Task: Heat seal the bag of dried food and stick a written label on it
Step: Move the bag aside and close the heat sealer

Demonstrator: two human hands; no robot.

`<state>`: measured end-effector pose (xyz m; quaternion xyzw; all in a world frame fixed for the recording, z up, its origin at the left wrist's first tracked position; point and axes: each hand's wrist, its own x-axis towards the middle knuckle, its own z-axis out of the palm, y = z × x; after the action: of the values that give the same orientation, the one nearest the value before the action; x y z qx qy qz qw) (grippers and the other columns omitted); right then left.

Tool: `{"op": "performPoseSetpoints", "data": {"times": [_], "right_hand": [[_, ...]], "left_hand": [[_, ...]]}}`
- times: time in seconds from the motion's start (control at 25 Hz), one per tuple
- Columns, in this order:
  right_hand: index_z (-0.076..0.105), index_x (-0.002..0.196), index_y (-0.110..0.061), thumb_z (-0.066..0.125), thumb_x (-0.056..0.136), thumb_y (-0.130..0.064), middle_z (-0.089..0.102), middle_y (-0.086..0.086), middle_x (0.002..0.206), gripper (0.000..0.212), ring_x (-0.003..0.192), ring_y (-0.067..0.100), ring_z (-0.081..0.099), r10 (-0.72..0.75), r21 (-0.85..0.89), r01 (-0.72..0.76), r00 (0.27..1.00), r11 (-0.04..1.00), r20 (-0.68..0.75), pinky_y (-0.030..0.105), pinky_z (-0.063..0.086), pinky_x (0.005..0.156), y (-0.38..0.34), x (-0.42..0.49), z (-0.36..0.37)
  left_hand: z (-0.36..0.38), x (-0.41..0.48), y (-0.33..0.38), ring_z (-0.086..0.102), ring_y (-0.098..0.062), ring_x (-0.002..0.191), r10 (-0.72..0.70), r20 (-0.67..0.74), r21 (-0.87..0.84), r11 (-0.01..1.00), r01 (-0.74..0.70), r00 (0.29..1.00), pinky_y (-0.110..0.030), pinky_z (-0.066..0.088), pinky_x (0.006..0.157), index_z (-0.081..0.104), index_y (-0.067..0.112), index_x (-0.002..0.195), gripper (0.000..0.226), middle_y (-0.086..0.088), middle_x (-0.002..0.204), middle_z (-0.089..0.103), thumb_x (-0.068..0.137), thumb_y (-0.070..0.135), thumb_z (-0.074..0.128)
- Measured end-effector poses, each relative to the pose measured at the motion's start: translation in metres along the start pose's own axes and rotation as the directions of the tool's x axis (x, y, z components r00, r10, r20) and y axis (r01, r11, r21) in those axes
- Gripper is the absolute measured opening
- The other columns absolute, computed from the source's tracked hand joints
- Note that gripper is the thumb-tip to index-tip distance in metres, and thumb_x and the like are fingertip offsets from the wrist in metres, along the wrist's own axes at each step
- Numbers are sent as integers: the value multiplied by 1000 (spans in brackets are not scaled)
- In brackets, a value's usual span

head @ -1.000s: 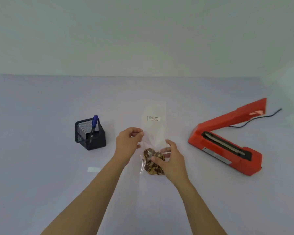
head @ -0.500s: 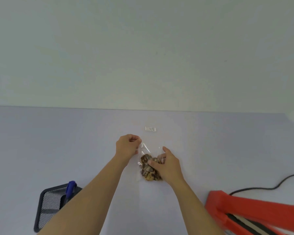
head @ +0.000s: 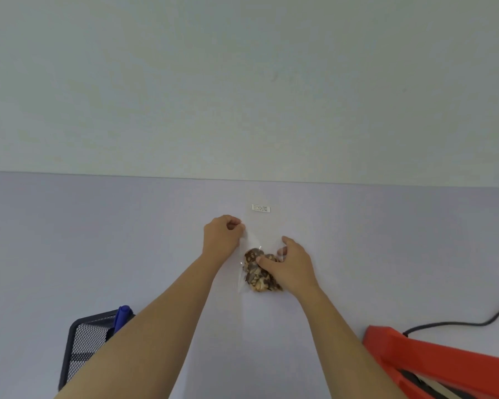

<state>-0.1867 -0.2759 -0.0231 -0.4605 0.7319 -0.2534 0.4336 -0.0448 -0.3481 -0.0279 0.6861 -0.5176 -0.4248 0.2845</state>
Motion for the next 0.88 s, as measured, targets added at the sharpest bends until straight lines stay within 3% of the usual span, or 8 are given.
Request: {"op": "performPoseSetpoints", "data": {"times": [0.2, 0.36, 0.44, 0.52, 0.6, 0.72, 0.8, 0.88], "right_hand": [[27, 141, -8, 65, 76, -50, 39, 12, 135, 86, 127, 28, 37, -52, -226, 31, 994, 974, -92, 37, 36, 104, -3, -10, -2], [40, 134, -10, 62, 82, -30, 47, 12, 124, 59, 117, 28, 40, -312, -309, 235, 922, 922, -230, 34, 40, 92, -10, -62, 7], [43, 130, -10, 59, 85, -27, 48, 11, 124, 51, 115, 29, 43, -424, -366, 347, 893, 864, -152, 37, 42, 94, -6, -100, 31], [40, 133, -10, 53, 89, -29, 46, 10, 132, 49, 122, 27, 41, -443, -421, 394, 896, 817, -22, 38, 39, 100, 5, -129, 60], [32, 140, -8, 45, 94, -33, 34, 11, 147, 54, 137, 26, 27, -402, -482, 380, 914, 789, 62, 36, 26, 110, 19, -143, 83], [16, 145, -6, 34, 97, -37, 9, 10, 157, 60, 145, 24, 3, -350, -566, 323, 935, 758, 64, 38, 8, 117, 32, -145, 101], [13, 146, -7, 25, 97, -41, 5, 9, 158, 61, 145, 23, 0, -327, -609, 285, 944, 740, 44, 41, 6, 117, 33, -142, 106], [13, 146, -9, 14, 92, -45, 5, 8, 158, 66, 145, 23, 1, -327, -645, 269, 944, 715, 31, 43, 6, 116, 35, -137, 105]], "left_hand": [[-15, -19, 10, 59, -21, 100, 59, -45, 127, 990, -52, 997, -24, 45, 86, 60, 6, 118, 32, -10, 109, 65, 90, 21, 59], [-61, -76, 34, 54, -9, 92, 182, -115, 103, 980, -171, 977, -12, 37, 78, 55, 7, 125, 35, -6, 113, 64, 92, 17, 55], [-94, -118, 27, 54, -13, 101, 288, -183, 162, 952, -260, 940, -17, 40, 84, 50, 6, 130, 39, -9, 121, 60, 93, 17, 54], [-123, -159, 3, 43, -24, 124, 316, -238, 316, 919, -234, 918, -29, 36, 99, 38, 5, 138, 52, -13, 138, 47, 93, 26, 54], [-145, -191, -31, 21, -30, 139, 208, -285, 438, 896, -66, 936, -39, 27, 110, 20, 5, 146, 78, -16, 152, 24, 88, 44, 55], [-155, -210, -68, 5, -32, 143, -14, -286, 438, 887, 143, 958, -44, 15, 115, 2, 7, 148, 108, -17, 157, 3, 76, 64, 58], [-152, -211, -77, 20, -33, 139, -95, -266, 321, 930, 181, 959, -40, 26, 108, 2, 9, 149, 110, -17, 153, 17, 73, 61, 62], [-148, -204, -71, 41, -28, 123, -104, -261, 199, 967, 159, 960, -31, 35, 90, 7, 10, 148, 105, -12, 139, 39, 74, 50, 68]]}}
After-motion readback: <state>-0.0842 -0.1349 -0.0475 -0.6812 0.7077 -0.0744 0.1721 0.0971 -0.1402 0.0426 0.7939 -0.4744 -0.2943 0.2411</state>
